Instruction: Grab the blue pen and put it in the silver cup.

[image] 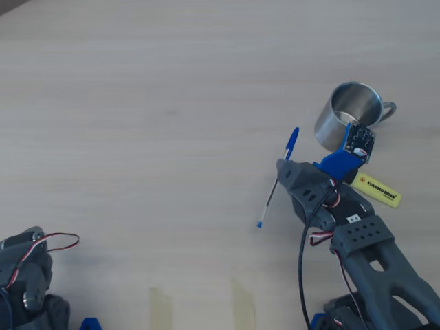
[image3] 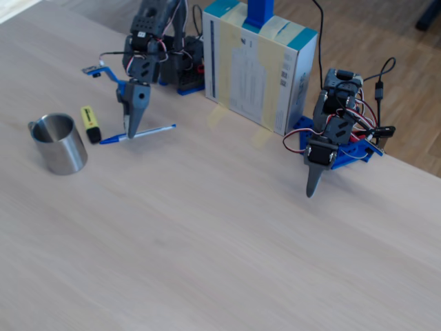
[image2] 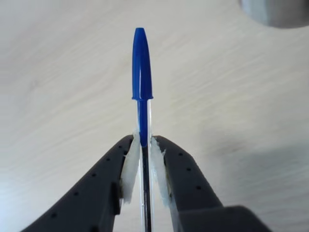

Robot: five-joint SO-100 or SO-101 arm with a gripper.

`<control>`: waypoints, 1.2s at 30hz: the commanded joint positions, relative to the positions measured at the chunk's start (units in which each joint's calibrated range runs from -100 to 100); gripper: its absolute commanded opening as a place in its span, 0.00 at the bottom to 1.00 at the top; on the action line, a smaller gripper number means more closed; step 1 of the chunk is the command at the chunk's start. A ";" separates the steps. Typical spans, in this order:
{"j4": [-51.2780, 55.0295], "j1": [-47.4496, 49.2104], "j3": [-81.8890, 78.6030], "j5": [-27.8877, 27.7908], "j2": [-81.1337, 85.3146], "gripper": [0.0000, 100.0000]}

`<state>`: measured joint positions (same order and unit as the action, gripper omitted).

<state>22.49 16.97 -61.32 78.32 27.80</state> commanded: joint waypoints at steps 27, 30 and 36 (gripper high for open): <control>-9.92 3.01 -0.13 -0.52 20.83 0.02; -13.52 2.83 -0.32 -2.13 21.49 0.02; -18.93 2.40 -0.41 -3.53 21.99 0.02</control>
<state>6.35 19.90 -62.31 76.01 48.06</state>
